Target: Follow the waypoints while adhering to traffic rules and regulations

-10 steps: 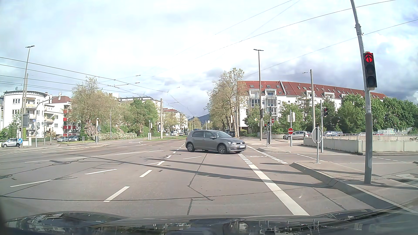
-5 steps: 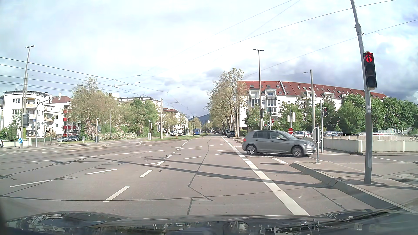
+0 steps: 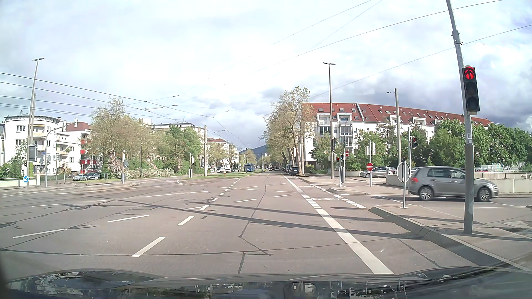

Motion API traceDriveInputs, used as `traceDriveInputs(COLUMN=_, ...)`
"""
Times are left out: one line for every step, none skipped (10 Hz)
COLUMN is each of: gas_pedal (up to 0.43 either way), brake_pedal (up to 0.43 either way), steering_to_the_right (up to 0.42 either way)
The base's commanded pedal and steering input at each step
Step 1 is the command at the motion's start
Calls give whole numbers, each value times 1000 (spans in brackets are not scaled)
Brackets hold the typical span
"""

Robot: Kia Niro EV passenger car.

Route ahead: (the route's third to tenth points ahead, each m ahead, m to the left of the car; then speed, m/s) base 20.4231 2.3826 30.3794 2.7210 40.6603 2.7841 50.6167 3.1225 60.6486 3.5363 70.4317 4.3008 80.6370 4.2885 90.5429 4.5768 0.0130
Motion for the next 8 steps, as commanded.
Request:
traceDriveInputs(gas_pedal=0, brake_pedal=152, steering_to_the_right=-3)
traceDriveInputs(gas_pedal=0, brake_pedal=152, steering_to_the_right=-3)
traceDriveInputs(gas_pedal=0, brake_pedal=152, steering_to_the_right=-3)
traceDriveInputs(gas_pedal=0, brake_pedal=152, steering_to_the_right=-3)
traceDriveInputs(gas_pedal=0, brake_pedal=152, steering_to_the_right=-3)
traceDriveInputs(gas_pedal=0, brake_pedal=152, steering_to_the_right=-3)
traceDriveInputs(gas_pedal=0, brake_pedal=152, steering_to_the_right=-3)
traceDriveInputs(gas_pedal=0, brake_pedal=152, steering_to_the_right=-3)
